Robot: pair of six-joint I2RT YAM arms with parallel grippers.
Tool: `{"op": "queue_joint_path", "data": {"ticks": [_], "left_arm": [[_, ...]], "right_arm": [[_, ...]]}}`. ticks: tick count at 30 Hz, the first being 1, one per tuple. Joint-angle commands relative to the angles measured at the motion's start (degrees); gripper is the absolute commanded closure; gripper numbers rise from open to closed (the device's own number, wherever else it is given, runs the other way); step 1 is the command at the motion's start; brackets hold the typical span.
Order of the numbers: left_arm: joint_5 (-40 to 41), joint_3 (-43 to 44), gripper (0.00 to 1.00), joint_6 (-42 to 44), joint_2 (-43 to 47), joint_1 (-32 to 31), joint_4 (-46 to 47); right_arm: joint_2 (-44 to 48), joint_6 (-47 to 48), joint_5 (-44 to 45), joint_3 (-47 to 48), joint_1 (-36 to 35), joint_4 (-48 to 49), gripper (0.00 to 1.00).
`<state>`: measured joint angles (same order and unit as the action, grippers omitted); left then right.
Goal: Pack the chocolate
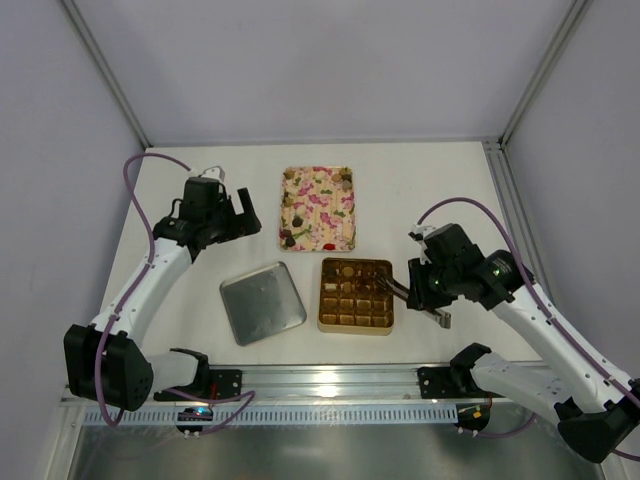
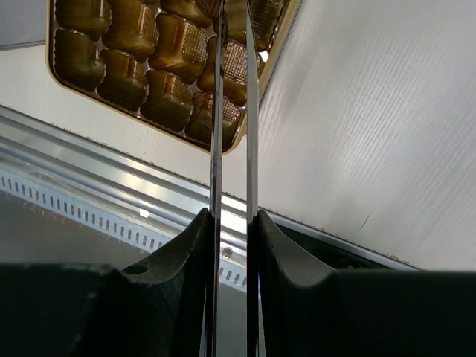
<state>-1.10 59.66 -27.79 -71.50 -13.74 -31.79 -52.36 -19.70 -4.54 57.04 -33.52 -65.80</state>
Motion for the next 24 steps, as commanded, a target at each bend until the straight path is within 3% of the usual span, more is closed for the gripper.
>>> {"op": "queue_joint_path", "data": {"ticks": [1, 13, 24], "left_arm": [[0.6, 1.9, 0.0, 1.0, 0.6, 0.0, 0.4], [0.5, 1.9, 0.0, 1.0, 0.5, 0.1, 0.3], [0.5, 2.0, 0.0, 1.0, 0.3, 0.1, 0.3]], "right_arm": [[0.9, -0.6, -0.7, 0.1, -0.2, 0.1, 0.69], [0.2, -0.9, -0.5, 0.4, -0.4, -0.7, 0.62], [-0.2, -1.0, 0.3, 2.7, -0.4, -1.5, 0.61]]}}
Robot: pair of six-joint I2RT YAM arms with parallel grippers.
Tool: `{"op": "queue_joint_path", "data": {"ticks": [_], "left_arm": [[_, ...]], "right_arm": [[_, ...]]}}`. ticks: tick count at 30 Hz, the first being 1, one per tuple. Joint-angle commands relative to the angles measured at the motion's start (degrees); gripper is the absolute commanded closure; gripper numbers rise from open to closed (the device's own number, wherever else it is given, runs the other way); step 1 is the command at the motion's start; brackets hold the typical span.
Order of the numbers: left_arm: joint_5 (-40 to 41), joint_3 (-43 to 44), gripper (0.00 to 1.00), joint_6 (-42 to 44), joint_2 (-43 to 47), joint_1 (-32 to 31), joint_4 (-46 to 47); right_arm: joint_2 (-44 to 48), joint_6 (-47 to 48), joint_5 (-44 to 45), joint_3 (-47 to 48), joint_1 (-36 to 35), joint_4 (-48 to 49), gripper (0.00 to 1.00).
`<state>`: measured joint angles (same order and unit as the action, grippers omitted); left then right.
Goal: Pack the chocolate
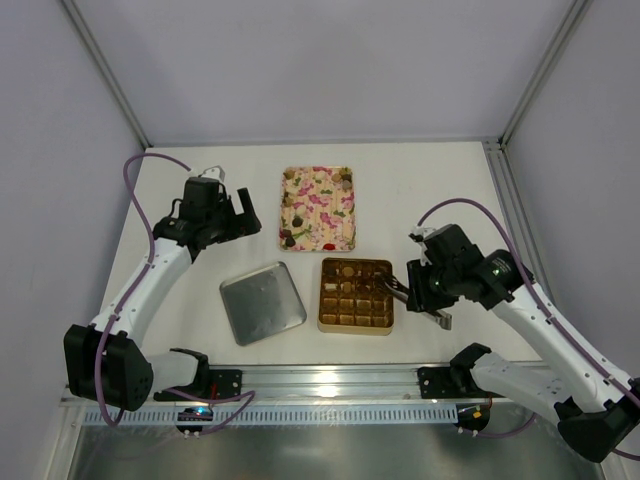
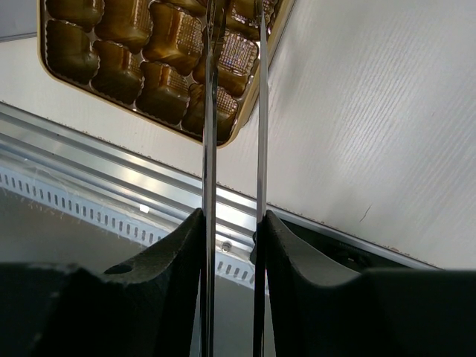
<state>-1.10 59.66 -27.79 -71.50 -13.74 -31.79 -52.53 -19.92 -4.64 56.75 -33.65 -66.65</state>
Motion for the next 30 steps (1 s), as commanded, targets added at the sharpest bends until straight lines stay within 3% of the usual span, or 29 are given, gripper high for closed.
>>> {"op": "queue_joint_path", "data": {"ticks": [1, 14, 22, 30], "left_arm": [[0.5, 2.0, 0.0, 1.0, 0.4, 0.1, 0.3], [-0.1, 1.9, 0.0, 0.8, 0.7, 0.1, 0.3], [-1.1, 1.8, 0.0, 0.5, 0.7, 0.1, 0.5], [-1.5, 1.7, 0.0, 0.4, 0.9, 0.1, 0.7]], "right_arm": [[-0.2, -0.9, 0.7, 3.7, -0.3, -0.7, 0.61], [-14.4, 3.9, 2.6, 20.6, 4.0, 4.2, 0.58], [-24.9, 6.7, 1.2, 25.6, 18.5, 13.3, 0.56], [-41.2, 5.6, 1.9, 30.2, 27.3, 24.3, 0.56]]}}
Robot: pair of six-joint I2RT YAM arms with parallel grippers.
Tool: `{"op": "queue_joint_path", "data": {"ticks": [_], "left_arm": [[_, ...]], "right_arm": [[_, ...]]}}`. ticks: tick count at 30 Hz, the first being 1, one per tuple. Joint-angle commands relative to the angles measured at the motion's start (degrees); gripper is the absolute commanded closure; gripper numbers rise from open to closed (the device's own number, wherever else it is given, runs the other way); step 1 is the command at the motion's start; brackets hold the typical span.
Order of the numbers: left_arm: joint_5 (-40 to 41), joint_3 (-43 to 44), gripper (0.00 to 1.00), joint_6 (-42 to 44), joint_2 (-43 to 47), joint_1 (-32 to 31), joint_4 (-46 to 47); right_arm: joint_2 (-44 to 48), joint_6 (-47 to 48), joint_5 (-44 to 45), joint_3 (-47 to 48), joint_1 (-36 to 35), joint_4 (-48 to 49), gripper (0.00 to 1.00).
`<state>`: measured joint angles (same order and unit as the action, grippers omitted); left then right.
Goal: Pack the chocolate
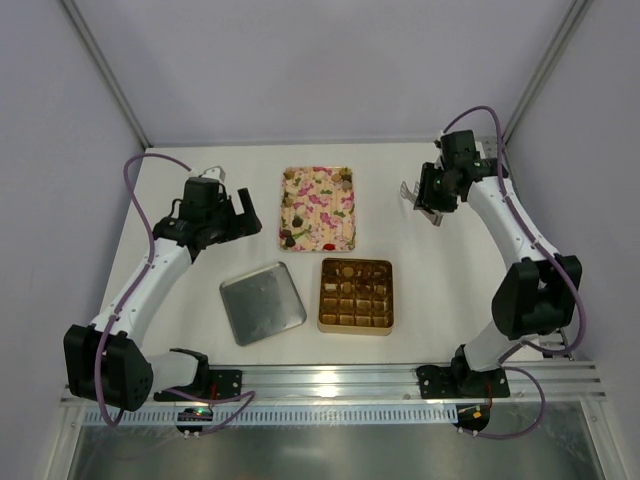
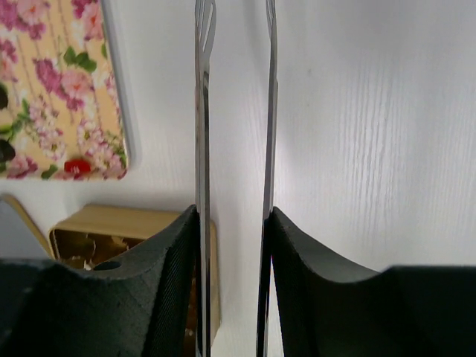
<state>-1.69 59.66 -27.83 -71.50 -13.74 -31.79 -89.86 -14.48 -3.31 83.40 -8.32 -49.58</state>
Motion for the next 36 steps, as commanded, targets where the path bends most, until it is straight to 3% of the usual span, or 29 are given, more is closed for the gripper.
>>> {"op": "queue_joint_path", "data": {"ticks": [1, 10, 19, 36], "left_arm": [[-0.9, 1.6, 0.0, 0.4, 1.0, 0.1, 0.7], [-0.9, 1.6, 0.0, 0.4, 1.5, 0.1, 0.9], [-2.3, 1.6, 0.0, 0.1, 1.2, 0.1, 1.0], [-0.8, 1.2, 0.0, -0.7, 0.1, 0.1, 0.4]], "right_arm": [[-5.7, -0.5, 1.0, 4.3, 2.4, 8.1, 0.56], [-19.6, -1.5, 5.9, 8.7, 3.8, 12.4, 0.55], [-28.9, 0.1, 4.5, 12.6, 4.4, 7.6, 0.41], [-33.4, 0.3, 5.8, 13.5, 4.8, 4.4, 0.19]]}}
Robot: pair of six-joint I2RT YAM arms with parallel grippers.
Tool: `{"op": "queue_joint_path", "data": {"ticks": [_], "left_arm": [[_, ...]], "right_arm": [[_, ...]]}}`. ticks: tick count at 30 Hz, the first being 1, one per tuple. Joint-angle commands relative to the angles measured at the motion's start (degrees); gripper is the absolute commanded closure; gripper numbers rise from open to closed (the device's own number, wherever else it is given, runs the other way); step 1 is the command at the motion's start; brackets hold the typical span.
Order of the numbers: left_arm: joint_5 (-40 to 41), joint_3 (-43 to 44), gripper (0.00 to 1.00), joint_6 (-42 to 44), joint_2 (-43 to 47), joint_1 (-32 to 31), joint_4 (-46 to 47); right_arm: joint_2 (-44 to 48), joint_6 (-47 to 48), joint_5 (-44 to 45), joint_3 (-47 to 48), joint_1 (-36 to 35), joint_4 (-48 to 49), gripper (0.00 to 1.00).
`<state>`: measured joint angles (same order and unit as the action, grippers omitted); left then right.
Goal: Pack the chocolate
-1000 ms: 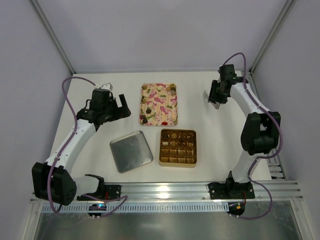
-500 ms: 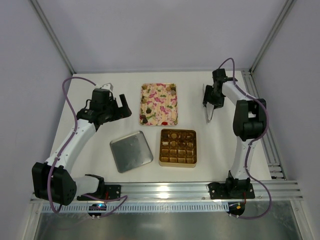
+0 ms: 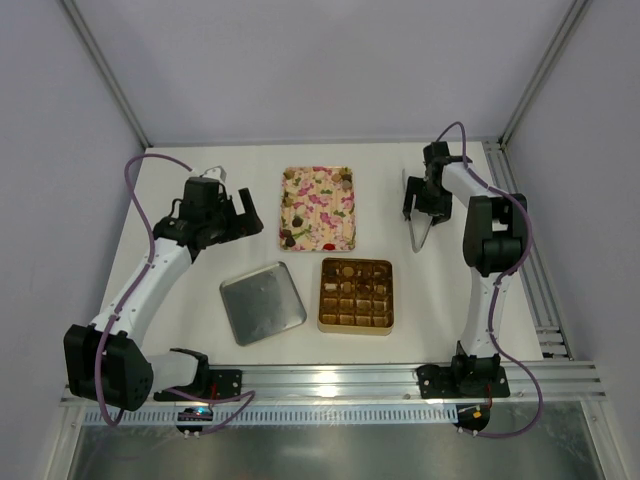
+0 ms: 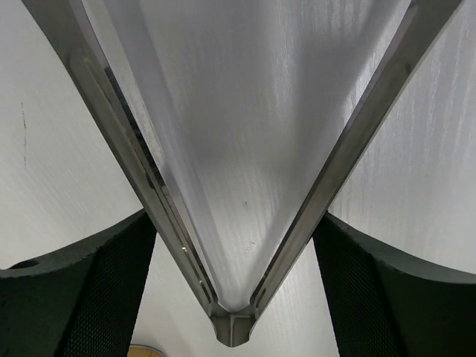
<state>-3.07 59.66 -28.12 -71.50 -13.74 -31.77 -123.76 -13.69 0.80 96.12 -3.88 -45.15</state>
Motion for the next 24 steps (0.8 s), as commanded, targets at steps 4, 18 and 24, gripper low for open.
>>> {"op": "queue_joint_path", "data": {"ticks": [4, 18, 24], "left_arm": [[1.8, 2.0, 0.0, -1.4, -0.1, 0.1, -0.9], [11.4, 0.2, 0.0, -6.1, 2.2, 0.3, -11.6], [8.8, -5.4, 0.1, -10.2, 1.7, 2.6, -15.2]], "right_arm": [[8.2, -3.4, 1.1, -5.8, 1.3, 5.5, 0.12], [28.5, -3.7, -2.8, -16.7, -8.2, 10.3, 0.1], [30.5, -4.3, -5.9, -14.1, -21.8, 11.0, 0.14]]}}
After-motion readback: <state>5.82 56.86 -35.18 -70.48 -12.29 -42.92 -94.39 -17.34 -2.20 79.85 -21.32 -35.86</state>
